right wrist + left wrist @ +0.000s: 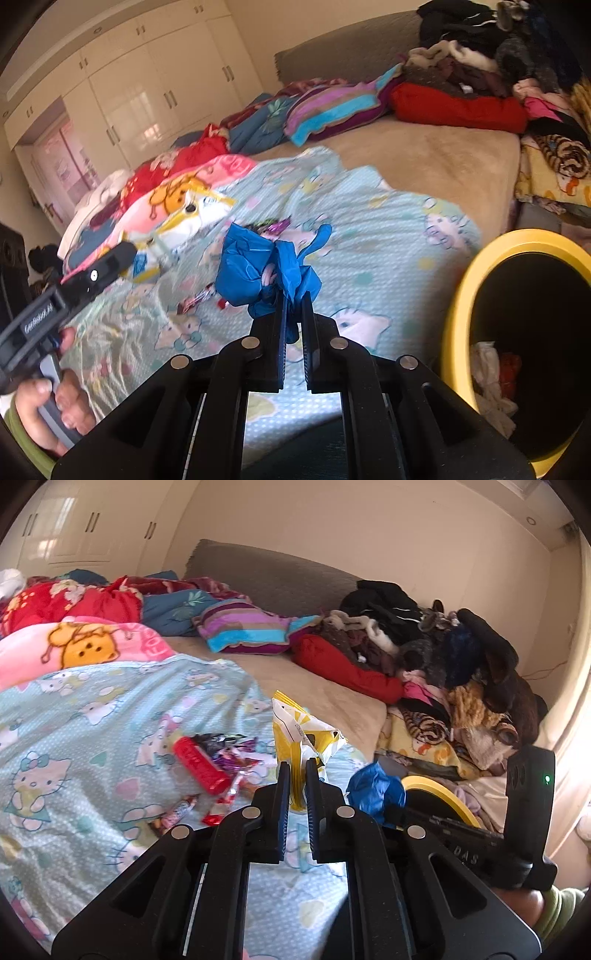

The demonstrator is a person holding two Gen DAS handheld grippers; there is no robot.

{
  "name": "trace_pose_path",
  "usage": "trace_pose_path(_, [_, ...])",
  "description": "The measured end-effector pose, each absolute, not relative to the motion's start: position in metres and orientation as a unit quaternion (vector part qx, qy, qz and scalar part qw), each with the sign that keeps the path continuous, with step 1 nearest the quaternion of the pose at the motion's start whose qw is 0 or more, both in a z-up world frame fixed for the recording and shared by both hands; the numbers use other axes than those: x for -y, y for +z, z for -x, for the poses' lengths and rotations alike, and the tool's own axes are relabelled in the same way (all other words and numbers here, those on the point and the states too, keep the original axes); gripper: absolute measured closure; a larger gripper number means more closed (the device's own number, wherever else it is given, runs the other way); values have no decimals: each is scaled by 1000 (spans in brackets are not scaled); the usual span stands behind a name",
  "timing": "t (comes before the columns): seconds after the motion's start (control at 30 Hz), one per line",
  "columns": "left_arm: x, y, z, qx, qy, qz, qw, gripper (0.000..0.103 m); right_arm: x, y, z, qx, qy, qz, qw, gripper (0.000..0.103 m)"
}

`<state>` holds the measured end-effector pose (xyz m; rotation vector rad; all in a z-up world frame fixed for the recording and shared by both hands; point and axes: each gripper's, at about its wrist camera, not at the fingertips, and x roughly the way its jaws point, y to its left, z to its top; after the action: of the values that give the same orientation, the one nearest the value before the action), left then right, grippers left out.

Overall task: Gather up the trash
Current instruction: 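Carry the yellow bag and blue cloth over the yellow-rimmed bin with both tools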

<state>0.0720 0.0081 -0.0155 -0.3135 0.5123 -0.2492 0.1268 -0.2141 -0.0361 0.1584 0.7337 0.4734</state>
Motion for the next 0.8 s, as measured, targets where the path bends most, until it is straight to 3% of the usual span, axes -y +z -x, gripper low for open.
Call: trace_pose_path(0.8, [67, -4, -65, -253, -196, 109, 941, 98, 323, -15, -132, -314, 124, -137, 931, 96])
